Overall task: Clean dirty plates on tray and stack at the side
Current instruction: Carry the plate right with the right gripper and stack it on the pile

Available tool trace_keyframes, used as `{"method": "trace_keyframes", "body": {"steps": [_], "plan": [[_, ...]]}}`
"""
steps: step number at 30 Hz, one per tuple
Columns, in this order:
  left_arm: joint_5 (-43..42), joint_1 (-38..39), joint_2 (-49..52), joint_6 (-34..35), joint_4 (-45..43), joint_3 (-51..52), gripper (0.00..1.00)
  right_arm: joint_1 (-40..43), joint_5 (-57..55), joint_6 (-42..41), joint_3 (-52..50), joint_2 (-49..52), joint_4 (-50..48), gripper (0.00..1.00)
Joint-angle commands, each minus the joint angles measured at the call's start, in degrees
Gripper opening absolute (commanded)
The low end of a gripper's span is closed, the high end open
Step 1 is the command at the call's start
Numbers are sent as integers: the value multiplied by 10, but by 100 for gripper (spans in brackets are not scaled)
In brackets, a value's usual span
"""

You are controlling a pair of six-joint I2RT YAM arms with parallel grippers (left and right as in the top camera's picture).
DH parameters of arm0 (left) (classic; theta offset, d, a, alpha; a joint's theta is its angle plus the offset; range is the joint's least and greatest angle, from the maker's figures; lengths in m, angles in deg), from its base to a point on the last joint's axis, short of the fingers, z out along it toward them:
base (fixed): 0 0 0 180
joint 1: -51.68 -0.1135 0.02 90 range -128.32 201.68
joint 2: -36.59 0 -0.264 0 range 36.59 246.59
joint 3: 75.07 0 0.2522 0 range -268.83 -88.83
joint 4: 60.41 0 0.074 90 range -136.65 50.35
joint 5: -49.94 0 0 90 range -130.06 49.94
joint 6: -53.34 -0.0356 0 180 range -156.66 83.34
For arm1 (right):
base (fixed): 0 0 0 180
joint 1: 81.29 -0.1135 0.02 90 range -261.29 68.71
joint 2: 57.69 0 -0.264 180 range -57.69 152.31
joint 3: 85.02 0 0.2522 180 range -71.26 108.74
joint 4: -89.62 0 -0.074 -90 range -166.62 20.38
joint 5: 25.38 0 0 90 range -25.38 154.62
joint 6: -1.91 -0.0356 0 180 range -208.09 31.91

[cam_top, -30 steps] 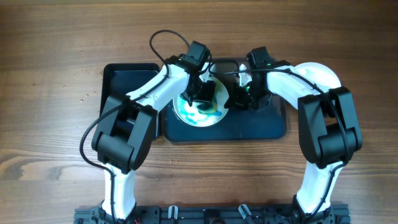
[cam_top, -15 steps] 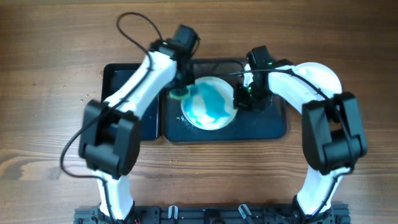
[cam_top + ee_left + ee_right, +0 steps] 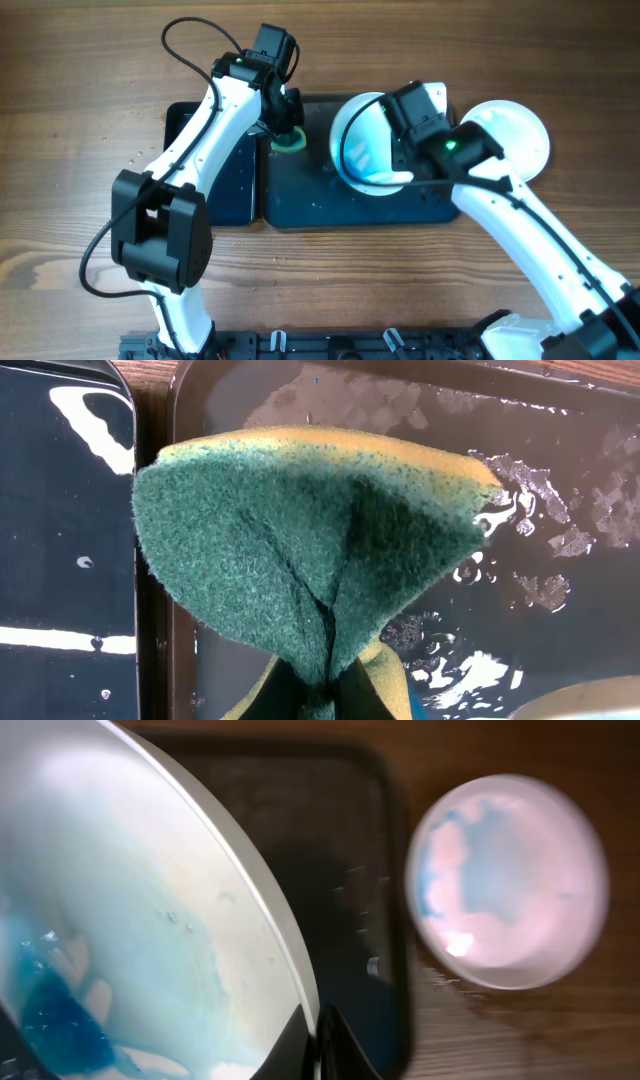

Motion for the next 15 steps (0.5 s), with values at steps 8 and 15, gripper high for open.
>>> {"method": "trace_keyframes", "body": {"steps": [8,15], "plan": [[-11,1,-6,9,1,-7,4,-164,-490,66,4,-43,16,4],[-11,1,-6,9,1,-7,4,-186,-590,138,3,-43,-29,4]]}}
